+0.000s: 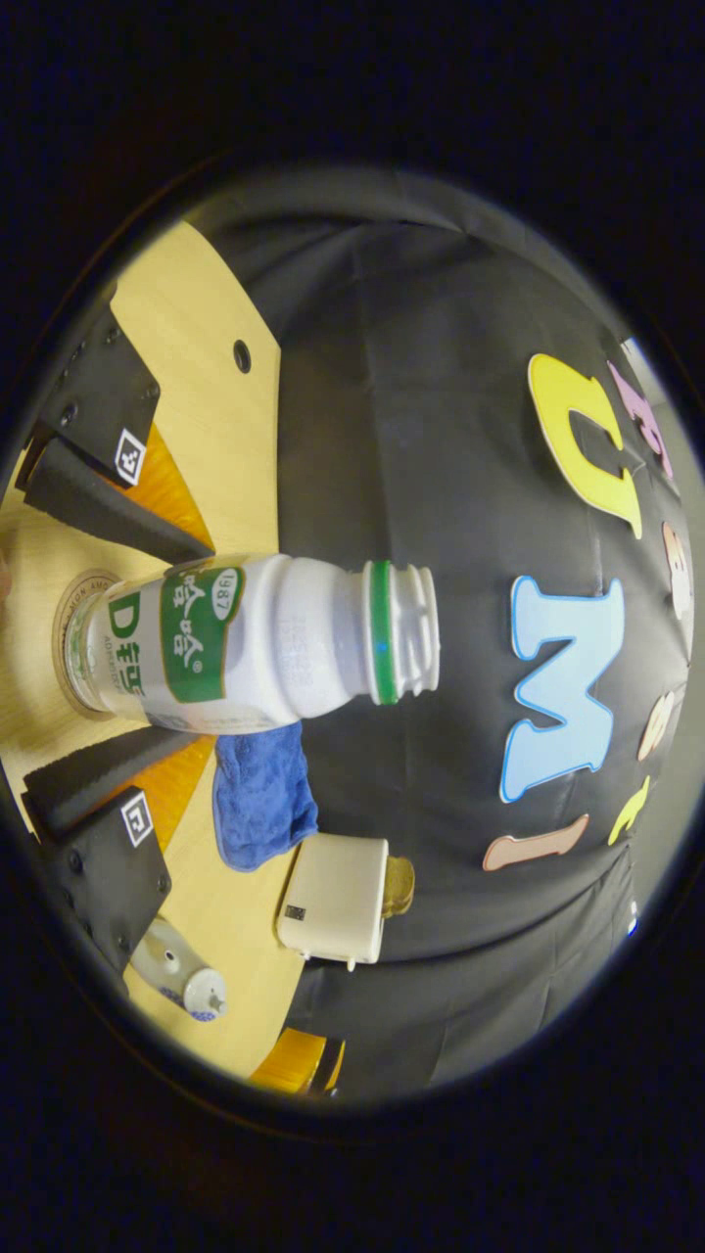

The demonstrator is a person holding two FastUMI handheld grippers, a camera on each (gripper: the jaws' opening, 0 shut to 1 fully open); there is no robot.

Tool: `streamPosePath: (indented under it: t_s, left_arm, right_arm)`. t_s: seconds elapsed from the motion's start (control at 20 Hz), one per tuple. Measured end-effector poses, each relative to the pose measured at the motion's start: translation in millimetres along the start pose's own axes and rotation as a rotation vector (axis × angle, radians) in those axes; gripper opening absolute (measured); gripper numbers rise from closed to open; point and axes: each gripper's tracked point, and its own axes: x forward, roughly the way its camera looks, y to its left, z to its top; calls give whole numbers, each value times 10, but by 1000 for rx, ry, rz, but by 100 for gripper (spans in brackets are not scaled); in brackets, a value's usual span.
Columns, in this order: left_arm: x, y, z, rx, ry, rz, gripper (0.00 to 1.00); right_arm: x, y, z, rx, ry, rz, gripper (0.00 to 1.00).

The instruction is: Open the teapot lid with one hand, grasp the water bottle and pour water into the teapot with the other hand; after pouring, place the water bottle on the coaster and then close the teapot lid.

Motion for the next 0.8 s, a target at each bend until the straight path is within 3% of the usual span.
streamPosePath:
  t_s: [0.3,0.35,0.45,0.8]
  left_arm:
    - [-123,89,17,28,-15,34,98]
    - [-137,81,18,27,-20,34,93]
    - [-188,76,20,25,-27,35,100]
    - [-394,87,38,39,-50,57,100]
  right_arm:
    - [-27,21,36,10,-12,10,86]
    - [-30,33,45,15,-14,14,86]
    - [-36,49,58,25,-18,21,86]
    - [-87,86,117,48,-49,28,86]
